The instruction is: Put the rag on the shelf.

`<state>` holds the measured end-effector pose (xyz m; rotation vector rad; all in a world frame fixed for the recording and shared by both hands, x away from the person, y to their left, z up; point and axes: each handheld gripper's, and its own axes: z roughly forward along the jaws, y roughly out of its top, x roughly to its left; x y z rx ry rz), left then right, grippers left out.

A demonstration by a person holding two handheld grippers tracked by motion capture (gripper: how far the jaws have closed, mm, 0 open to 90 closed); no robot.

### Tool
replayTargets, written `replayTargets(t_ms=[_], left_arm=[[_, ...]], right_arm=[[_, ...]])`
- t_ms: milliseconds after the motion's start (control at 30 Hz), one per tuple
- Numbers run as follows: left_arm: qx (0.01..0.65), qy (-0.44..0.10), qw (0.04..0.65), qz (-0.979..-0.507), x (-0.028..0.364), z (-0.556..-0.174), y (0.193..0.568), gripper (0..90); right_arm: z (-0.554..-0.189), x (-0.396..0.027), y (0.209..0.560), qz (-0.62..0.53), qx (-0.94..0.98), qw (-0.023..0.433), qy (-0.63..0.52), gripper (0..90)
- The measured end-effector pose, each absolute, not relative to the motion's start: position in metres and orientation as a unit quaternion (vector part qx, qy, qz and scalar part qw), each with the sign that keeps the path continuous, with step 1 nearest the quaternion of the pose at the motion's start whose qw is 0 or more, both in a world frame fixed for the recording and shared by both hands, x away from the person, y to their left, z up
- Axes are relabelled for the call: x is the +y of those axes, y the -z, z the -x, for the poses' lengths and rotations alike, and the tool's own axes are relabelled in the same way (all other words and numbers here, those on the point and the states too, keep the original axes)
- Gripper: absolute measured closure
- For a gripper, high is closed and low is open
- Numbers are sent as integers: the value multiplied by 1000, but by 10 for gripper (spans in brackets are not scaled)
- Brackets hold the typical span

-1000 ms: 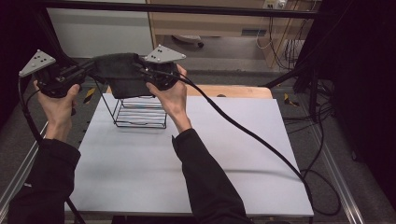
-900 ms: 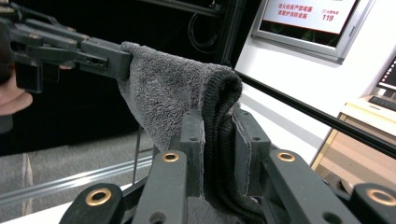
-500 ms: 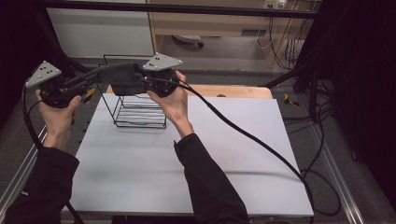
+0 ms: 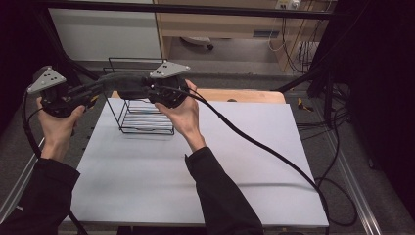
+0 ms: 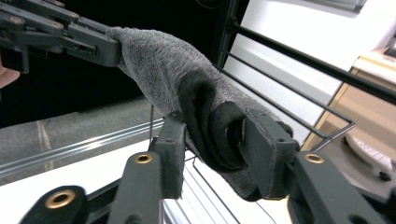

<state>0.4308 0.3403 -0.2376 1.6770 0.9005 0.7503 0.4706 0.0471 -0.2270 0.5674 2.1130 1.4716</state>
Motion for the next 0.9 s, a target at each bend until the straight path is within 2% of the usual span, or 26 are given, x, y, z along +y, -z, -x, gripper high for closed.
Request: replayTargets(t_ms=[267, 533, 733, 900], left_arm=[[383, -314, 483, -722, 335, -426, 242, 735], [388, -306, 467, -733, 334, -425, 257, 699], [401, -296, 454, -739, 331, -430, 270, 628], [418, -269, 437, -749, 326, -439, 282, 529]], right_arm=[[-458, 49, 229, -231, 790, 240, -515, 482], [-454, 46, 243, -256, 795, 219, -505, 436], [-461, 43, 260, -268, 794, 195, -509, 396], [-471, 41, 279, -276, 795, 174, -511, 335]])
